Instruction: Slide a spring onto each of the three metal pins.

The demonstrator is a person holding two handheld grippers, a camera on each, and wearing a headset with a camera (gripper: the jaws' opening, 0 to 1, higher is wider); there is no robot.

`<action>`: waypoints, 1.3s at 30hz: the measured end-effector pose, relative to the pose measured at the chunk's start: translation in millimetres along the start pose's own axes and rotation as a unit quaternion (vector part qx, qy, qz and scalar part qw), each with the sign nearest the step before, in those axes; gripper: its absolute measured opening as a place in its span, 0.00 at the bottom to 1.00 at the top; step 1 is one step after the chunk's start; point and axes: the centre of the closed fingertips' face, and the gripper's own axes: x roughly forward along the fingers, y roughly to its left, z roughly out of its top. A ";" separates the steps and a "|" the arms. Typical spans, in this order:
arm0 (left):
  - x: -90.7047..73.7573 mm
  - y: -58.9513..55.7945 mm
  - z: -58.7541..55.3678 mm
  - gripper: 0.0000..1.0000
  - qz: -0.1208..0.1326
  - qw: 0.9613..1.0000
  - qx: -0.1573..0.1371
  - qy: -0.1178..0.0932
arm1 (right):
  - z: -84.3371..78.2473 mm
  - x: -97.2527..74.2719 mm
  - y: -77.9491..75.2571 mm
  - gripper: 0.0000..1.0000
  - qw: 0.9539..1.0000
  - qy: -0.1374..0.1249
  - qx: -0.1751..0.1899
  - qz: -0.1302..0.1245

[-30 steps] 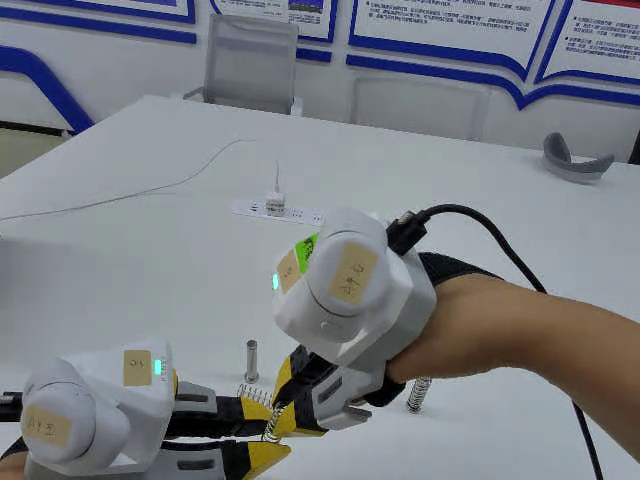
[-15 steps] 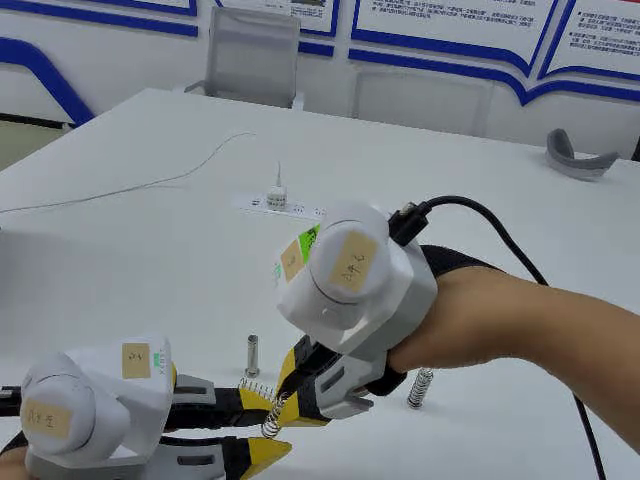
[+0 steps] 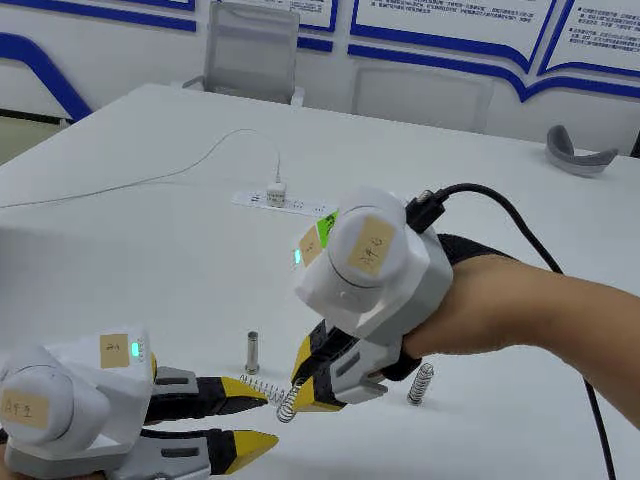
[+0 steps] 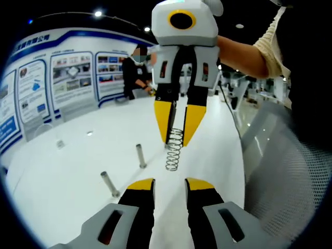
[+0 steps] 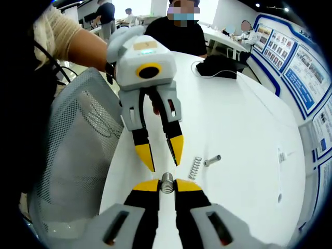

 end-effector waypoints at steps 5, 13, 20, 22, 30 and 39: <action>-5.8 6.6 -3.3 0.27 0.013 1.000 -0.007 0.001 | -4.2 -6.2 -6.6 0.12 1.000 0.002 0.006 -0.008; -12.6 15.9 -7.8 0.36 0.033 0.999 -0.015 0.002 | -10.8 -12.3 -13.2 0.12 1.000 0.008 0.013 -0.015; -15.8 20.5 -10.2 0.41 0.044 0.999 -0.021 0.003 | -16.3 -16.0 -18.1 0.12 1.000 0.013 0.017 -0.017; -16.2 21.3 -11.2 0.42 0.047 0.999 -0.023 0.004 | -18.9 -17.9 -21.2 0.12 1.000 0.016 0.020 -0.019; -17.9 23.6 -15.7 0.47 0.054 0.998 -0.029 0.008 | -30.2 -26.5 -35.0 0.12 0.999 0.029 0.029 -0.027; -19.3 24.6 -17.5 0.49 0.059 0.998 -0.032 0.010 | -43.3 -33.9 -52.0 0.12 0.998 0.043 0.040 -0.038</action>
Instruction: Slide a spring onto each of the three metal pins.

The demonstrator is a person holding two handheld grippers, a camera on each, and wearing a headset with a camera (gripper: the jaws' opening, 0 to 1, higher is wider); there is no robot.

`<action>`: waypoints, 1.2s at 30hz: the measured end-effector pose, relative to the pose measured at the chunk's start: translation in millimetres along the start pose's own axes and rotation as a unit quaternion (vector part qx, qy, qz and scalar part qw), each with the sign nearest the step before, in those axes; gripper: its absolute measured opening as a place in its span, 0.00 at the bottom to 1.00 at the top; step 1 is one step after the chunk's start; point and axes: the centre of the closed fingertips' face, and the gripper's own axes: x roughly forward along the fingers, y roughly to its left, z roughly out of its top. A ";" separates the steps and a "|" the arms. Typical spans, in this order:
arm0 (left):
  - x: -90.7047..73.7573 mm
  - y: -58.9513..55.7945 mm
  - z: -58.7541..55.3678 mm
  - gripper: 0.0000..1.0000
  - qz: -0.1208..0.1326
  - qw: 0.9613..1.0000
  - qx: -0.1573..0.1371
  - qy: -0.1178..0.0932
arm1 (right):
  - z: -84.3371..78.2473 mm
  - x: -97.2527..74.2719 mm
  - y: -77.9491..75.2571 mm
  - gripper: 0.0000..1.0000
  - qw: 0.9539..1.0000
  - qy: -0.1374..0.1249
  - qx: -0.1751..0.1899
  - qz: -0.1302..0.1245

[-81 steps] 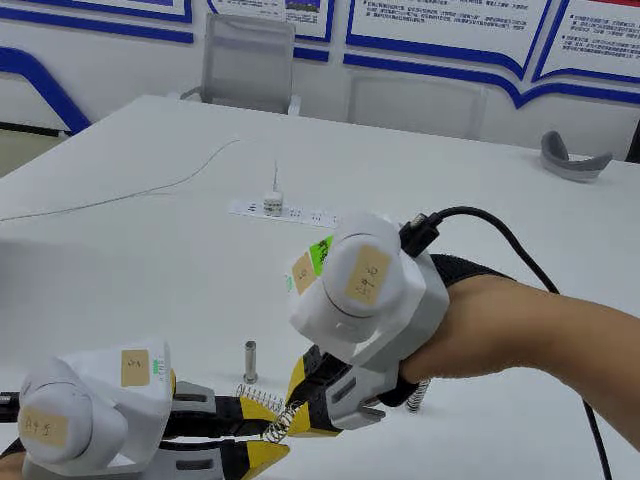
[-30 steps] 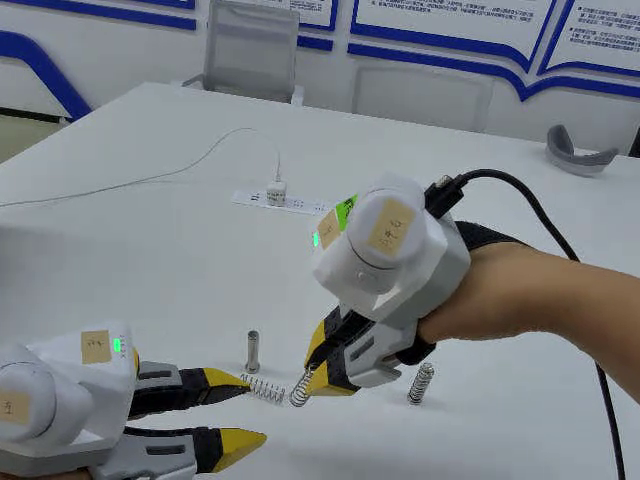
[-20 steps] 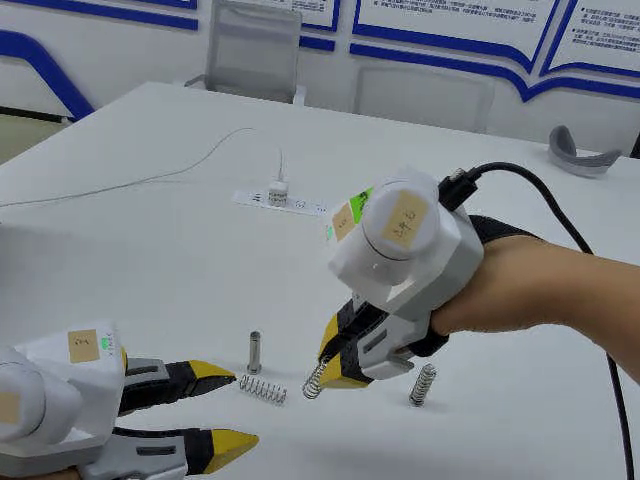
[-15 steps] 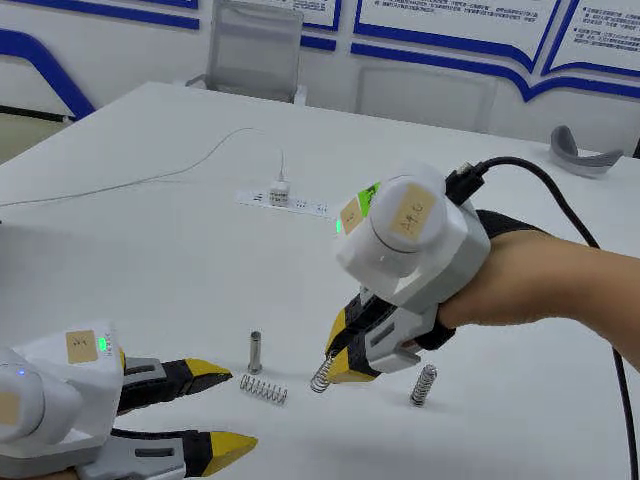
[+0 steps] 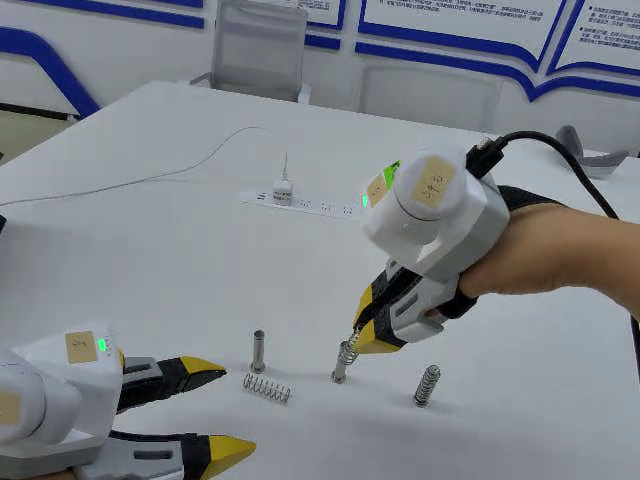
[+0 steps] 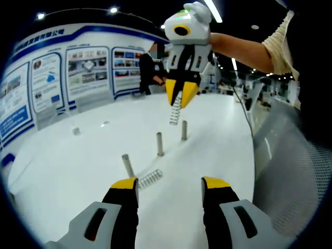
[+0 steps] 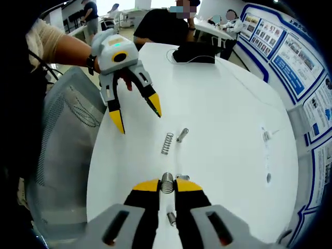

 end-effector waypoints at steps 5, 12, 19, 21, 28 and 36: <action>0.2 0.1 -0.8 0.50 0.000 1.000 -0.001 0.002 | -7.7 1.1 -11.5 0.12 1.000 0.008 0.009 -0.006; 1.5 -0.5 -1.3 0.50 0.000 1.000 -0.003 0.003 | -15.4 7.0 -25.8 0.12 1.000 0.022 0.019 -0.009; 1.6 0.4 -2.5 0.51 0.002 1.000 -0.006 0.002 | -16.6 17.0 -30.7 0.12 0.999 0.034 0.021 0.001; 1.6 0.5 -3.2 0.51 0.002 1.000 -0.007 0.003 | -16.1 19.3 -31.4 0.12 0.999 0.036 0.019 0.002; 0.2 1.2 -5.4 0.51 0.005 1.000 -0.011 0.004 | -15.2 27.6 -33.1 0.12 0.999 0.043 0.015 0.009; -1.0 2.1 -7.1 0.50 0.007 1.000 -0.015 0.003 | -14.3 32.9 -31.8 0.12 0.999 0.047 0.014 0.016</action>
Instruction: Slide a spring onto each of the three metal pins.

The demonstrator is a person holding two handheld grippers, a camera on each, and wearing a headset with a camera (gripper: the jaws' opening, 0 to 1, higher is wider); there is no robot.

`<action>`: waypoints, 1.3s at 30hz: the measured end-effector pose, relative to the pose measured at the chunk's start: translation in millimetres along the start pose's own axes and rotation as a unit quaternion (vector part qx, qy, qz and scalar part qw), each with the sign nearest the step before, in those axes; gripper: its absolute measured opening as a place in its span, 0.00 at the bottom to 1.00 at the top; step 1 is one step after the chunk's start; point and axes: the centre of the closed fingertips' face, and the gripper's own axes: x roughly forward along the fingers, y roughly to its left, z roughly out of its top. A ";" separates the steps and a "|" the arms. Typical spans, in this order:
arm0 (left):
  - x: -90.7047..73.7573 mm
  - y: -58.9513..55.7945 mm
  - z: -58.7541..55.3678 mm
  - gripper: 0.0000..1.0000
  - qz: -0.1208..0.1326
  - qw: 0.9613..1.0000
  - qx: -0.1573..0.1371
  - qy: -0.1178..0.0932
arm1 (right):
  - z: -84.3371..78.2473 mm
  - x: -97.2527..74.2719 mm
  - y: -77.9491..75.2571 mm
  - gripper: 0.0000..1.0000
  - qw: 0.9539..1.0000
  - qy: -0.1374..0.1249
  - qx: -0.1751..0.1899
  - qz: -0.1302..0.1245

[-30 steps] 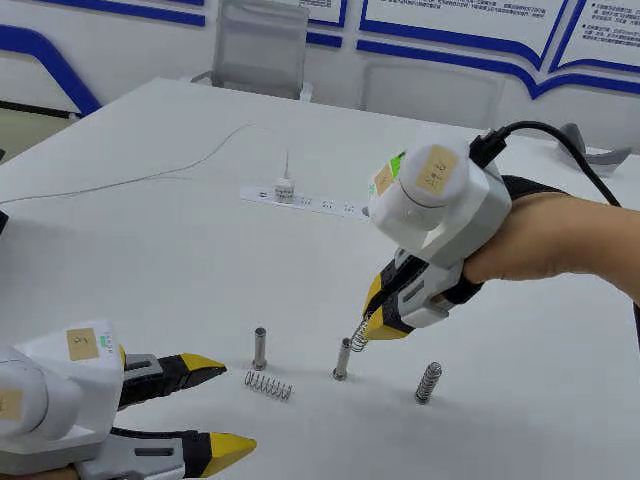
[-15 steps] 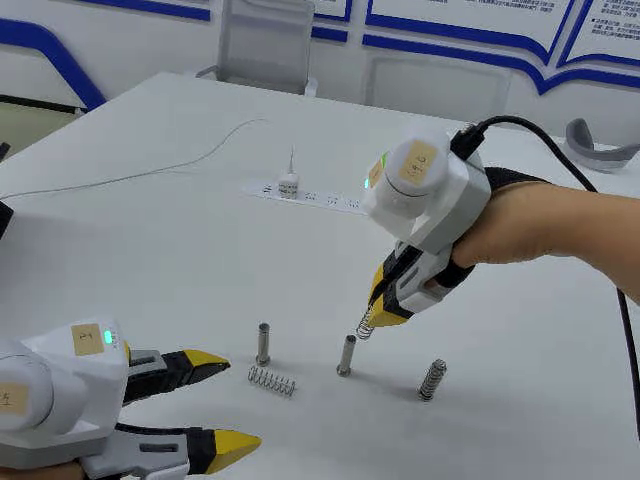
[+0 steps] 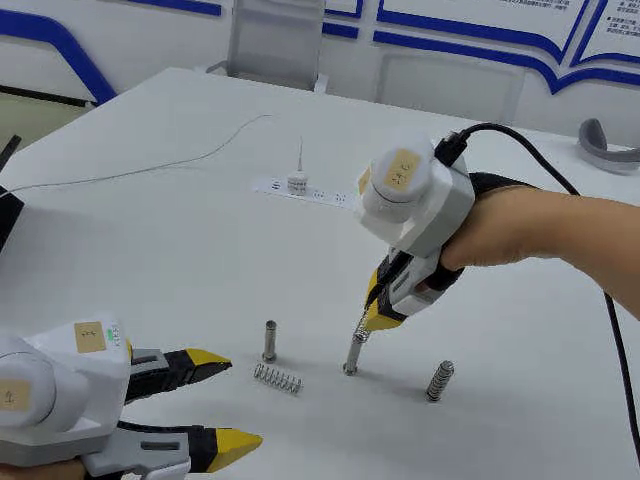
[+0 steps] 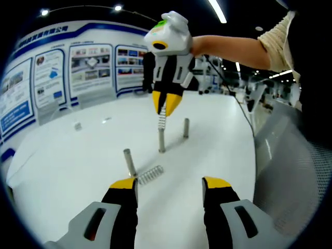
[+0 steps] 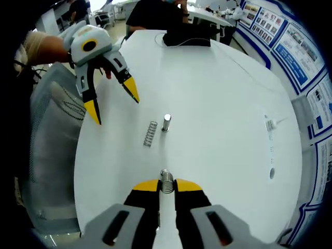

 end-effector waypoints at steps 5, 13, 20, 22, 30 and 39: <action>-0.5 -0.1 -0.4 0.50 0.000 1.000 -0.001 0.000 | 0.7 5.6 0.6 0.12 1.000 0.007 -0.002 0.005; -1.0 -0.5 -0.8 0.50 -0.001 1.000 -0.002 0.001 | -2.4 17.3 0.4 0.12 1.000 0.020 0.001 0.012; -1.5 -0.6 -1.3 0.49 -0.001 1.000 -0.002 0.002 | -5.2 27.6 1.1 0.12 0.999 0.027 0.008 0.017; -1.7 -0.9 -1.3 0.49 -0.001 1.000 -0.003 0.002 | -5.9 30.8 2.1 0.12 0.999 0.029 0.010 0.019; -2.7 -1.6 -2.7 0.49 -0.001 1.000 -0.005 0.003 | -9.6 42.6 4.3 0.12 0.999 0.032 0.018 0.019; -3.4 -1.2 -3.1 0.49 0.000 1.000 -0.005 0.002 | -13.7 51.0 4.4 0.12 0.999 0.042 0.019 0.016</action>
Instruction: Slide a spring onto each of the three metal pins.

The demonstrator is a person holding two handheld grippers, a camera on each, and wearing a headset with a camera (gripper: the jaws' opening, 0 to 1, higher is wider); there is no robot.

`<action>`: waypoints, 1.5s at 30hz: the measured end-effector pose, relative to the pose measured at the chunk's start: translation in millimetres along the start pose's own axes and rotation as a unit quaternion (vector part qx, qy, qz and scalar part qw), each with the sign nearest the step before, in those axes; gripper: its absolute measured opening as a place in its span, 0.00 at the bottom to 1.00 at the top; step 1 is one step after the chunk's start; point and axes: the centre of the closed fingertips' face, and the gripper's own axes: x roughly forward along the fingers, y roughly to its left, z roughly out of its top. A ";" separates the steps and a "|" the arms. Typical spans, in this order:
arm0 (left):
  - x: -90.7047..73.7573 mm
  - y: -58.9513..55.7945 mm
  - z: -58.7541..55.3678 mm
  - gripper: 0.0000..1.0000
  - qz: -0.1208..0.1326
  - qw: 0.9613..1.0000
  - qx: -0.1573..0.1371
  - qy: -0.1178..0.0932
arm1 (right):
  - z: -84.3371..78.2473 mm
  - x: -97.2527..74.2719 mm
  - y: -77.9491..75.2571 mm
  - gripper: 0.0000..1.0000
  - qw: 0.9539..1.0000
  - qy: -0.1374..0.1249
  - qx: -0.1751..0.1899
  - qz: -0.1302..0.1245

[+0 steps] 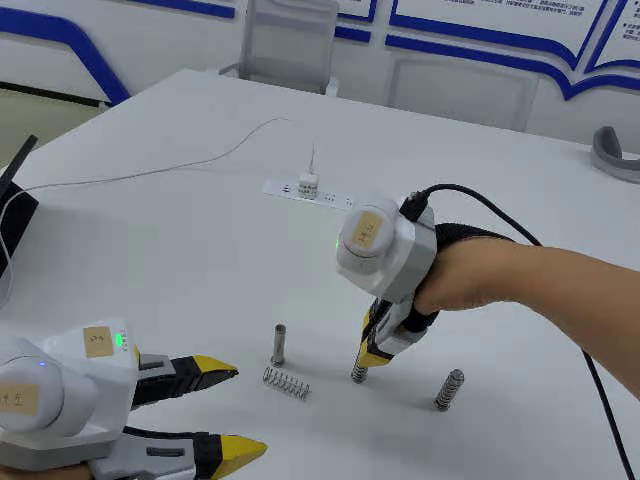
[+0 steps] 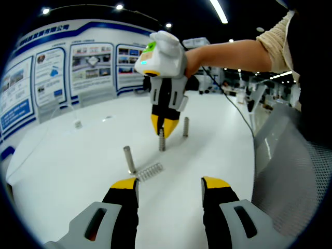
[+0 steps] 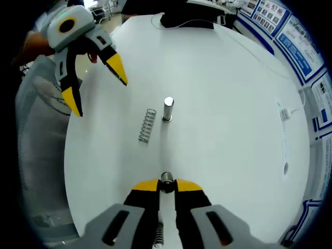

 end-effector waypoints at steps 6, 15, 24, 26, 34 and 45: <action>-0.6 0.7 -0.4 0.49 0.001 1.000 -0.001 0.001 | 0.6 2.2 -0.2 0.12 1.000 -0.003 0.004 0.000; -0.2 1.0 0.9 0.49 0.002 1.000 0.001 0.000 | -1.0 3.2 1.5 0.15 1.000 -0.006 -0.003 0.001; -0.4 1.2 1.0 0.49 0.002 1.000 0.001 -0.001 | 1.3 -3.3 0.1 0.20 1.000 -0.022 0.002 -0.007; -0.1 1.1 0.9 0.49 0.002 1.000 0.001 -0.001 | 4.7 -5.9 -0.6 0.21 1.000 -0.028 0.002 -0.013; 1.3 1.5 2.4 0.49 0.000 1.000 0.003 0.000 | 35.6 -7.6 9.2 0.21 0.997 -0.071 0.001 -0.014; -0.3 2.2 -1.2 0.48 0.002 1.000 0.000 0.001 | 45.7 17.6 32.4 0.18 0.997 -0.077 0.007 0.007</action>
